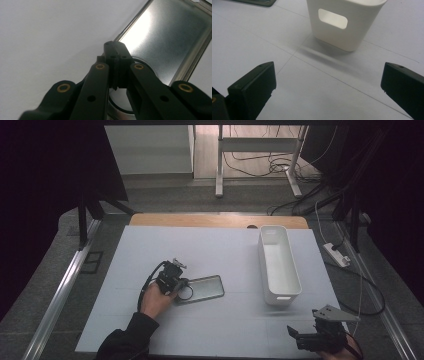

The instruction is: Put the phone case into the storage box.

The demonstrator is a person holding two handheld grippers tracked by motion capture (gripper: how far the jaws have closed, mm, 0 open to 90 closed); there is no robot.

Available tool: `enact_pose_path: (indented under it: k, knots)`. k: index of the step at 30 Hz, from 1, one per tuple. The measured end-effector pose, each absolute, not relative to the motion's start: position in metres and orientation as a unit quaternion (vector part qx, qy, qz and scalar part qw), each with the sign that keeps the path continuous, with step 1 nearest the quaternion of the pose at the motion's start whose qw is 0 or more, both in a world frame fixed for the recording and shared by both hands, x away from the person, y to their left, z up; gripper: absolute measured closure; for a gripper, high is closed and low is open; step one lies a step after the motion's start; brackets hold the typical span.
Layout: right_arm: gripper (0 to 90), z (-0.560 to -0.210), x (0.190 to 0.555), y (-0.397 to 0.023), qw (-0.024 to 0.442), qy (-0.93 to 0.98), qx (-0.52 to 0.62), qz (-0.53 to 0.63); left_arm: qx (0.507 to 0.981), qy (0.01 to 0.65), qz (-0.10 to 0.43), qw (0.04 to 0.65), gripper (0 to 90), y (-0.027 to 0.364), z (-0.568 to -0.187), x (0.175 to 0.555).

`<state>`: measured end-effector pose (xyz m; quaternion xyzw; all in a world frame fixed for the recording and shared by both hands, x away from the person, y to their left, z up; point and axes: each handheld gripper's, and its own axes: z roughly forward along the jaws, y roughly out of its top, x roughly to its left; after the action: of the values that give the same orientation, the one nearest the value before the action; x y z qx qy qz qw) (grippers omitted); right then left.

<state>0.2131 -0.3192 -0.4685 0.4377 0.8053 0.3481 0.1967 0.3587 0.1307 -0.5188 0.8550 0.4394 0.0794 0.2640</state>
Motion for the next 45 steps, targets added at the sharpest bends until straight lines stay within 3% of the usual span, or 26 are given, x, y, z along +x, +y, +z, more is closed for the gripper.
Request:
enact_pose_path:
  k: [19,45]
  knots:
    - [0.3,-0.469,0.214,-0.320,0.195,0.805,0.439,0.349,0.846,0.453,0.102,0.261,89.1,0.134,-0.520,0.392]
    - [0.3,-0.469,0.214,-0.320,0.193,0.806,0.437,0.350,0.852,0.445,0.115,0.252,89.2,0.107,-0.518,0.430]
